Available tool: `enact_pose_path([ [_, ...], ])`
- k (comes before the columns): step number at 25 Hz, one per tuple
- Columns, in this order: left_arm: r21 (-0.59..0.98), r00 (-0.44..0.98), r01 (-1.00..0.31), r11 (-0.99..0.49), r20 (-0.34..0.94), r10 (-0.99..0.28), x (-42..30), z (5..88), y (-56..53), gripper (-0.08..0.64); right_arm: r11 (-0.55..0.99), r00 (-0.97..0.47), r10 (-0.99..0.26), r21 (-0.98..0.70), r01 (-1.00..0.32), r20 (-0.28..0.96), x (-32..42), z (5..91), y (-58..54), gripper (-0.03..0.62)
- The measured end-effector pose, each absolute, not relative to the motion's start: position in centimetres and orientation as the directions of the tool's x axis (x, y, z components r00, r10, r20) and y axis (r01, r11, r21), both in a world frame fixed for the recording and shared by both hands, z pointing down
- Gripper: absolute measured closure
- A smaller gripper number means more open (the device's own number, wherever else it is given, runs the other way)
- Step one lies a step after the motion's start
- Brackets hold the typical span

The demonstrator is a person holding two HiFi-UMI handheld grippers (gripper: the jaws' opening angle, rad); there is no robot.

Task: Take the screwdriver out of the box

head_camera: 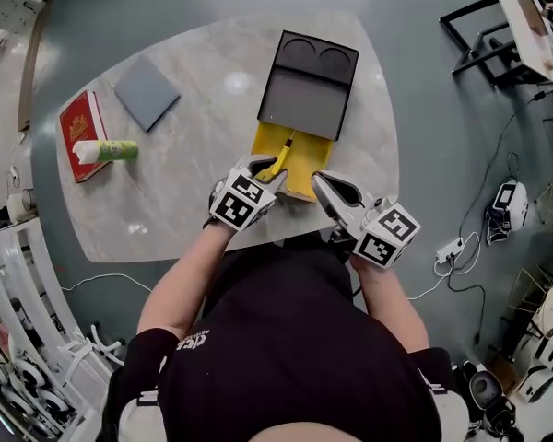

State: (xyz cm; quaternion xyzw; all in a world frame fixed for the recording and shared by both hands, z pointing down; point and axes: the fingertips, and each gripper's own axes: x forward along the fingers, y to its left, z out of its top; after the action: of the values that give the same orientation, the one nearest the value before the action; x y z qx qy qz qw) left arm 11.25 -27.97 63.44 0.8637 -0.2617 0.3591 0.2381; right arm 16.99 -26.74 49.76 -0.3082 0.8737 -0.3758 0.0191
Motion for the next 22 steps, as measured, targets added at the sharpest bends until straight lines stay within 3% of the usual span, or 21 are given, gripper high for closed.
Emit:
enact_pose_path([
  [22, 0.128, 0.400, -0.597, -0.792, 0.903, -0.155, 12.2, 71.8, -28.3, 0.419, 0.445, -0.771, -0.607, -0.720, -0.532, 0.194, 20.1, 51.9, -27.0, 0.580],
])
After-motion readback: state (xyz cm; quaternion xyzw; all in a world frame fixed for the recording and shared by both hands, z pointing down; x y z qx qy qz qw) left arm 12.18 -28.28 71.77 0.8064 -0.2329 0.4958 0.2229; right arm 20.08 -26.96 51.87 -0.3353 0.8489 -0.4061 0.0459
